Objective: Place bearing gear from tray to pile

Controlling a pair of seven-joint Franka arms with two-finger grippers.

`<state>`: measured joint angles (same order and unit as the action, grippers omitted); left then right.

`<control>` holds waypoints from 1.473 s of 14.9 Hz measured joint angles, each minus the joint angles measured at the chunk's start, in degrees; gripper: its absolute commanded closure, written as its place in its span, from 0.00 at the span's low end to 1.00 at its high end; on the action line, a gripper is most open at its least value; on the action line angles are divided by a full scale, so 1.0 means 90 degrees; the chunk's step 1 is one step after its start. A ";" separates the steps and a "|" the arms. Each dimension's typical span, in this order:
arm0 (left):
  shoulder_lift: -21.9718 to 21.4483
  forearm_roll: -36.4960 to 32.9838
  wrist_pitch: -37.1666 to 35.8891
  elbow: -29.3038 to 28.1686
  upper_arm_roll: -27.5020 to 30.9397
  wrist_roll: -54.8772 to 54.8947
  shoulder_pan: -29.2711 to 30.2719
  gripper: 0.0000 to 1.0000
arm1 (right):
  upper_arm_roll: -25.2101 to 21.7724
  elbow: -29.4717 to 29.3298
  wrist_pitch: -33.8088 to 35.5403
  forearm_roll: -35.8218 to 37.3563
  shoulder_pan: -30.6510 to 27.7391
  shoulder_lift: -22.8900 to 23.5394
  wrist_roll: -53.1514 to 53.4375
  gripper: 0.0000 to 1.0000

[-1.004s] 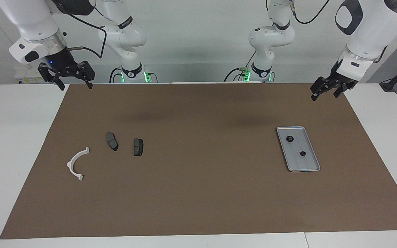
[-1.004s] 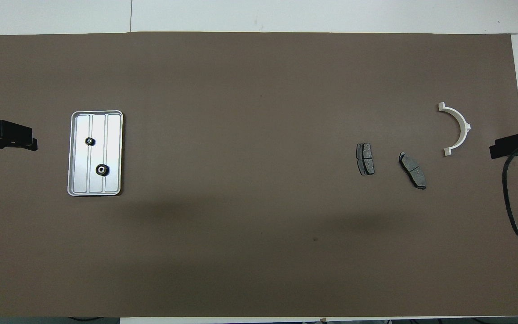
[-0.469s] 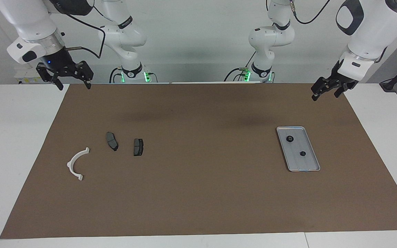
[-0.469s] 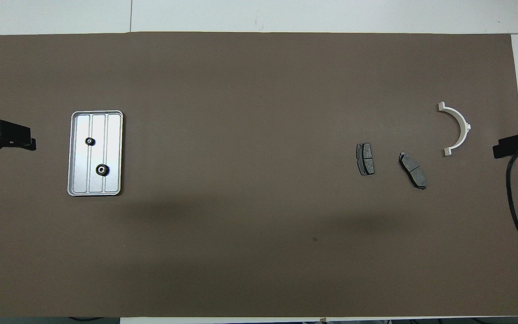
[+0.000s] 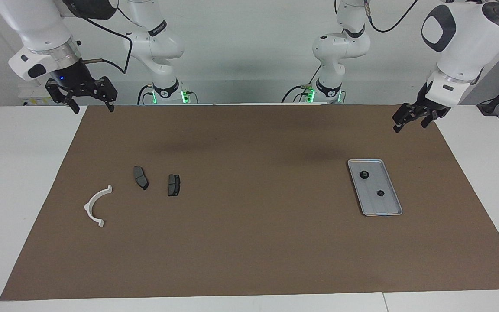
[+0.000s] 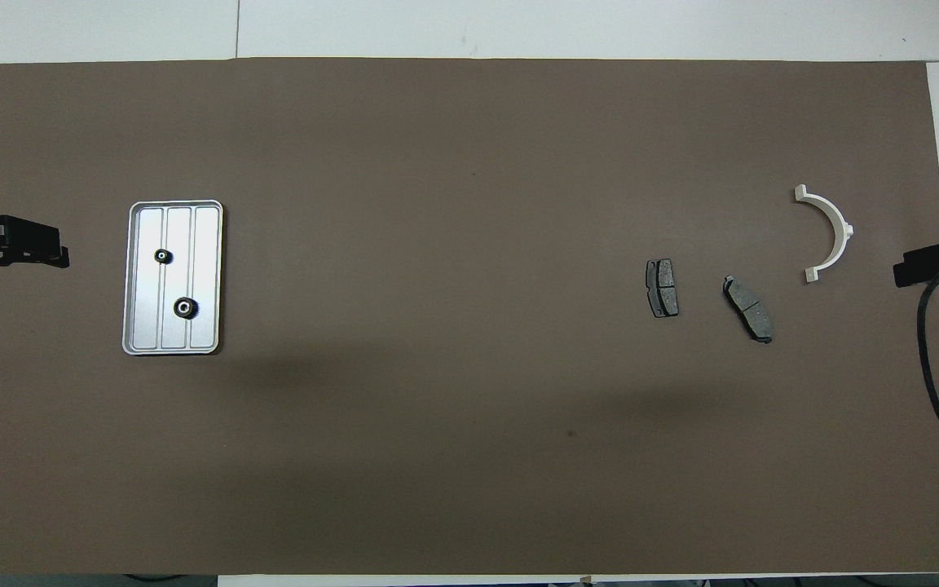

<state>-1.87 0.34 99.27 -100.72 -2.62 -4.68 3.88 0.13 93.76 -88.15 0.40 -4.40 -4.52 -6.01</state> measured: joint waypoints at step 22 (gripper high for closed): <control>0.1327 -0.0001 0.3276 -0.2265 -0.0101 -0.0588 -0.0157 0.10 | -0.0016 0.0427 -0.0383 0.0000 -0.0061 0.0003 0.0000 0.00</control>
<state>10.08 0.33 128.76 -121.11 -3.52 -9.97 2.46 -0.02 97.61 -91.59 0.40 -4.95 -4.50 -6.01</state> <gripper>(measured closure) 0.097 0.000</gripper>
